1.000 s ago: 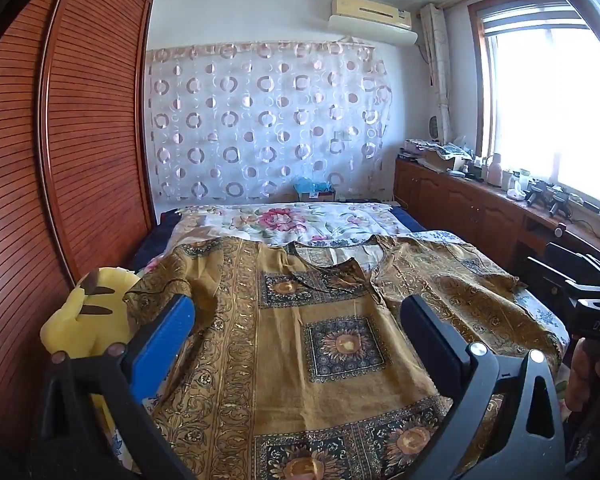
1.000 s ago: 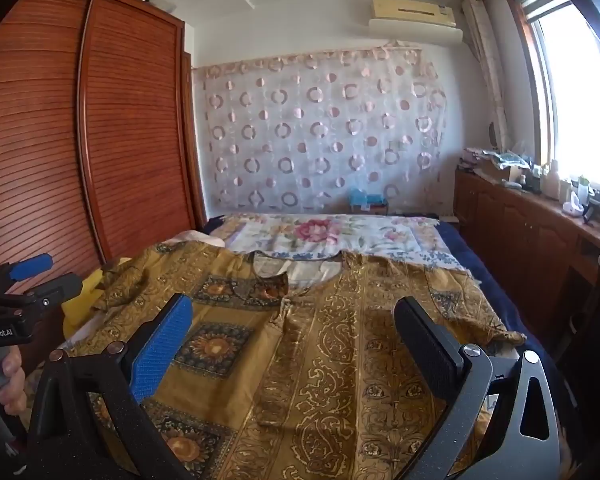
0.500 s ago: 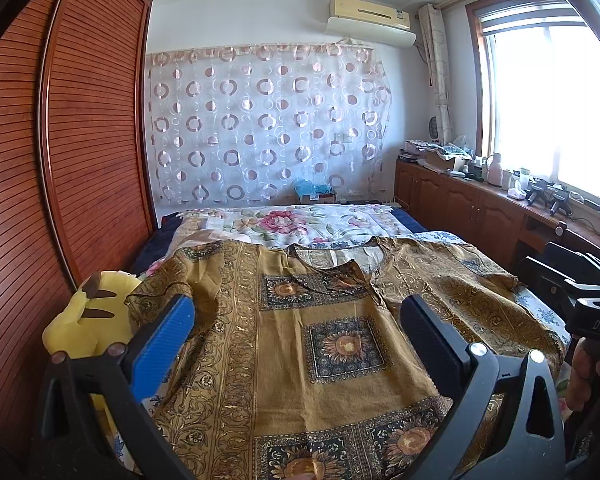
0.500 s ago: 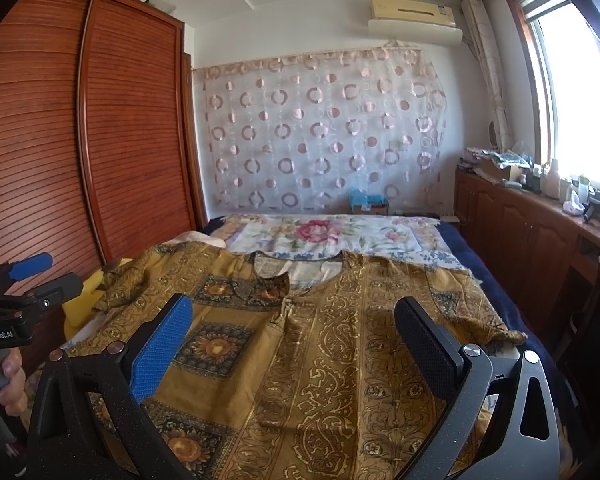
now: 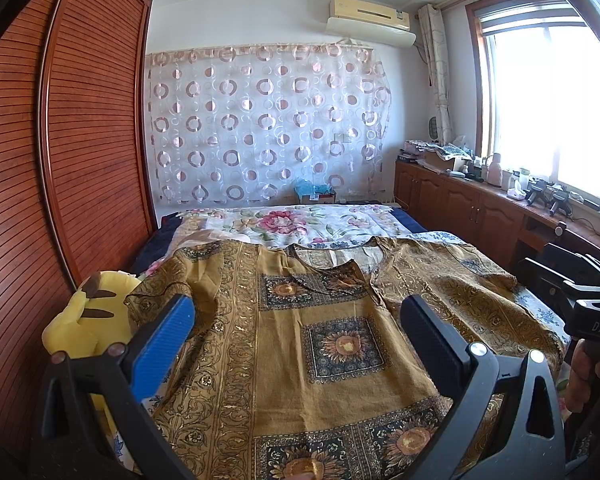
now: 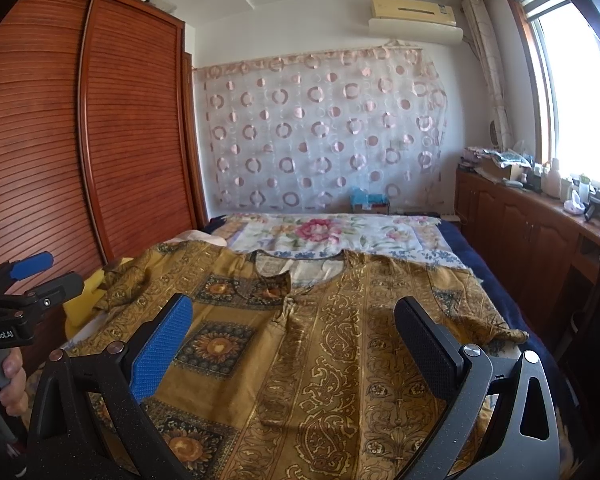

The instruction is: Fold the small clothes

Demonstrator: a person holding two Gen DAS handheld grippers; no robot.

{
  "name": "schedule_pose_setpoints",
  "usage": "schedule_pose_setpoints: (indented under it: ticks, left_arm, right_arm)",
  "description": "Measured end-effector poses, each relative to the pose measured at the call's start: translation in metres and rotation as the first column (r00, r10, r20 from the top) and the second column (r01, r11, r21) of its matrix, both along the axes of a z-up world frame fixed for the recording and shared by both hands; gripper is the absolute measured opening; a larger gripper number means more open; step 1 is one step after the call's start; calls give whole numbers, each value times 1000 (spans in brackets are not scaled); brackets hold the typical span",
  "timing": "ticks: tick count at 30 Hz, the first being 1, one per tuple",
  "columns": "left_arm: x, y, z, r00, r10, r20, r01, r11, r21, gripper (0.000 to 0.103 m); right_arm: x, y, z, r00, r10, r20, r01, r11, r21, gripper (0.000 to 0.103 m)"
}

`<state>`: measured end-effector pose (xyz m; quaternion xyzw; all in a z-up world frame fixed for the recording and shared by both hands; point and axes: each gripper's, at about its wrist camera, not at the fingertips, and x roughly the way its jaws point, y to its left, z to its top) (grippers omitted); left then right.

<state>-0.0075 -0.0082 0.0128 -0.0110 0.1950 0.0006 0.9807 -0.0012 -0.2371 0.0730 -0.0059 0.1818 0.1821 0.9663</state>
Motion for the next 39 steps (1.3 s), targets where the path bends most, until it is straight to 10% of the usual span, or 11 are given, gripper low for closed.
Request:
schedule_pose_setpoints:
  ticks: [39]
  left_arm:
    - [-4, -3, 12, 1000, -8, 9, 8, 1000, 1, 103]
  right_arm:
    - [-4, 5, 5, 1000, 0, 5, 0, 1000, 3, 103]
